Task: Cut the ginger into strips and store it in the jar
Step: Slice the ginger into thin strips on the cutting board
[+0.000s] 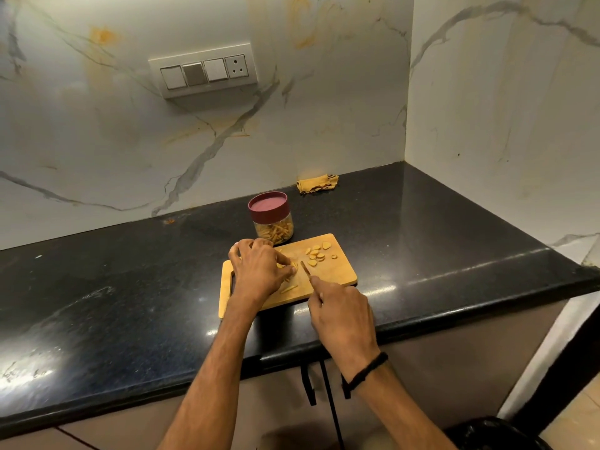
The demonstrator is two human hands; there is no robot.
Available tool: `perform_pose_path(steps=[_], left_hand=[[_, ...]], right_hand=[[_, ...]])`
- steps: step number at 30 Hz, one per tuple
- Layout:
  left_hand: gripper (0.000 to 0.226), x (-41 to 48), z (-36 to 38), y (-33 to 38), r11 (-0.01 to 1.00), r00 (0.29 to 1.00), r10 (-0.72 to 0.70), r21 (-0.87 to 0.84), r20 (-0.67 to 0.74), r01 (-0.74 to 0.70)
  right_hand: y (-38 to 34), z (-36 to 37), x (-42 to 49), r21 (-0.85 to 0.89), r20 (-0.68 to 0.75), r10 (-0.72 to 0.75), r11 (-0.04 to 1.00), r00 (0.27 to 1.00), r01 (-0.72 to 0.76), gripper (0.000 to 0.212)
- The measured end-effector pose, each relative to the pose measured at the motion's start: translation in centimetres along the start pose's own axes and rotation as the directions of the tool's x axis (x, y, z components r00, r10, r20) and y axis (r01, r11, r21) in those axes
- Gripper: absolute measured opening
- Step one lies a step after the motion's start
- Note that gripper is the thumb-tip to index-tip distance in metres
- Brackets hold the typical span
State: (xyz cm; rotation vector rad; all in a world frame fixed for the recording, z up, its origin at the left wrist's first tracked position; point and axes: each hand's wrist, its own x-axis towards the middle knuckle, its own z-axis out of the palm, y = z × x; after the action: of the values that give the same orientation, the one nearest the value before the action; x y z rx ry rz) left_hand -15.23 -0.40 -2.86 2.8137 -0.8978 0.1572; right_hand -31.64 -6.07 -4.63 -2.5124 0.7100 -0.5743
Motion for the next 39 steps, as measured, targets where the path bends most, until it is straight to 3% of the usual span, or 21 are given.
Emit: perform_pose_path(steps=[16,29,39], left_hand=[[0.026,0.3,-0.2,0.1,1.000,1.000,-0.013,-0.027,0.019,0.014],[0.027,0.2,-0.1,0.2,0.998,0.999,-0.033,-0.054,0.017,0.034],[0.026,-0.2,0.0,0.5,0.993,0.995,-0.093,-0.076,-0.039,0.090]], right_hand=[[0.0,2.0,3.0,0.026,0.004,-0.051,0.998,0.999,0.051,0.035],[0.5,1.2,0.5,-0.121,0.063,-0.078,0.989,0.995,0.085,0.035],[0.8,-0.7,0.4,0.069,0.040,0.015,0.997,0.999,-0.018,0.040]])
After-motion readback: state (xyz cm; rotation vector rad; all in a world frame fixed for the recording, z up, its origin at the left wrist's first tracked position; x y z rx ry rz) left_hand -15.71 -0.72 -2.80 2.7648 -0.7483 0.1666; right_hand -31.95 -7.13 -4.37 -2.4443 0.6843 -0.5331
